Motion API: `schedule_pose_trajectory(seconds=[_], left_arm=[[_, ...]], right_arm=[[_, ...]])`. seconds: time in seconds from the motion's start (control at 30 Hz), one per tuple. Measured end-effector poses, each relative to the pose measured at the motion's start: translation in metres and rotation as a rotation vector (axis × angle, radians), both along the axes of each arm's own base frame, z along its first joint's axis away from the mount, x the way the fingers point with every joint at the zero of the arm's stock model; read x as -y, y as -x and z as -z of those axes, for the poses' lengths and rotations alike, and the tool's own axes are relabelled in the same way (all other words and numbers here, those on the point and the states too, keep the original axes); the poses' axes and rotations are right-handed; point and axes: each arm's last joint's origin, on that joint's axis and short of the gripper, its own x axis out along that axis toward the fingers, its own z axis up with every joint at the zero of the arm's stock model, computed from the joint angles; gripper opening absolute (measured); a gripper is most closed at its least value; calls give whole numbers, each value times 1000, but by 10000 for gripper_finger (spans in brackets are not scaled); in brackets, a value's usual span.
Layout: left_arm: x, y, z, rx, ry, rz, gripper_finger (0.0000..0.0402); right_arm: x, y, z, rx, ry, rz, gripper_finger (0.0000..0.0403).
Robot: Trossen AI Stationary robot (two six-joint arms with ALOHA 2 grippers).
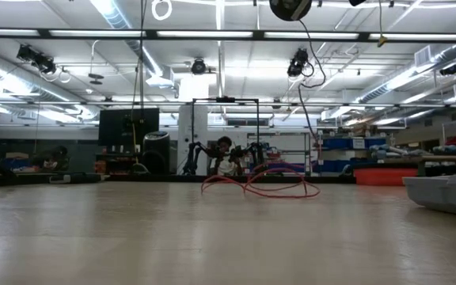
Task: Coil cords
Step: Uncoil the wire
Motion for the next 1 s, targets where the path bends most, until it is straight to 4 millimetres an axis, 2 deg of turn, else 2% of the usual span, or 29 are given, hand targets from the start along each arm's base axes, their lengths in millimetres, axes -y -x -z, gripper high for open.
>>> schedule_pose_trajectory(seconds=[0.57, 0.83, 1.0], left_arm=[[0, 0, 0, 1, 0, 0, 90], [0, 0, 0, 7, 11, -2, 90], [-1, 0, 0, 26, 30, -33, 90]], right_arm=[[0, -1, 0, -1, -6, -24, 0], [-4, -4, 0, 22, -76, -195, 1], [-5, 2, -13, 122, -200, -399, 0]])
